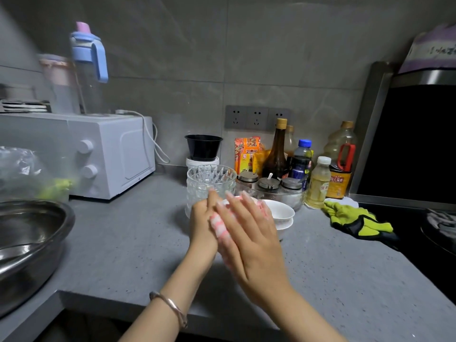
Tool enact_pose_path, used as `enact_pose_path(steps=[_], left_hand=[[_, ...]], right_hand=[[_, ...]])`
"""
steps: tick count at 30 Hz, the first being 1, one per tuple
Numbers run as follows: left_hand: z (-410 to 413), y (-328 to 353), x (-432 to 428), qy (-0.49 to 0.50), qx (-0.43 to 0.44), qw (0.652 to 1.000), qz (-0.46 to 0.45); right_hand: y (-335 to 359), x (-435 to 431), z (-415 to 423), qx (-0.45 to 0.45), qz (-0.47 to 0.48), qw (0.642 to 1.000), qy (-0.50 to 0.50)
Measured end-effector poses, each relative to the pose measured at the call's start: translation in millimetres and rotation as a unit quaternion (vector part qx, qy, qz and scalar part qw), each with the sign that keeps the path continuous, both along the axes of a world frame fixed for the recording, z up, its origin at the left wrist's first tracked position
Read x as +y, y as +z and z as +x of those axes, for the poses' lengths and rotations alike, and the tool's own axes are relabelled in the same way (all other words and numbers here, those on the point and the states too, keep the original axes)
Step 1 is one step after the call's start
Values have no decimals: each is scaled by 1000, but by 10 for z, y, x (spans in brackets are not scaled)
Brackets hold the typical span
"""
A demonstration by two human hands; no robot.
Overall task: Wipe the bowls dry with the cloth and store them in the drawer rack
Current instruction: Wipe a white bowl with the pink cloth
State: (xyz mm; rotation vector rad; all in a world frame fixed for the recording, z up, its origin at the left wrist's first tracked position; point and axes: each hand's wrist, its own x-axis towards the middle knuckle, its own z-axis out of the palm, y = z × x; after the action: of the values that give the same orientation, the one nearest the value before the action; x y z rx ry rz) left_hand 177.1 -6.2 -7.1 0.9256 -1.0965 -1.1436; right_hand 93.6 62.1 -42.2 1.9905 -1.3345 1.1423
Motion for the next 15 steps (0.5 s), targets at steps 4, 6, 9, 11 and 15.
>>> enact_pose_path(steps=[4, 6, 9, 11, 15], left_hand=[[-26, -44, 9, 2, -68, 996, -49], [-5, -33, 32, 20, -79, 995, -65], [12, -16, 49, 11, -50, 998, -45], [21, -11, 79, -5, -19, 1000, -21], [51, -21, 101, -50, -59, 997, -7]], right_hand=[[240, -52, -73, -110, 50, 993, 8], [292, -67, -136, -219, 95, 967, 85], [322, -67, -212, -367, 173, 901, 155], [363, -36, -257, -421, 216, 865, 164], [415, -47, -368, -436, 273, 846, 137]])
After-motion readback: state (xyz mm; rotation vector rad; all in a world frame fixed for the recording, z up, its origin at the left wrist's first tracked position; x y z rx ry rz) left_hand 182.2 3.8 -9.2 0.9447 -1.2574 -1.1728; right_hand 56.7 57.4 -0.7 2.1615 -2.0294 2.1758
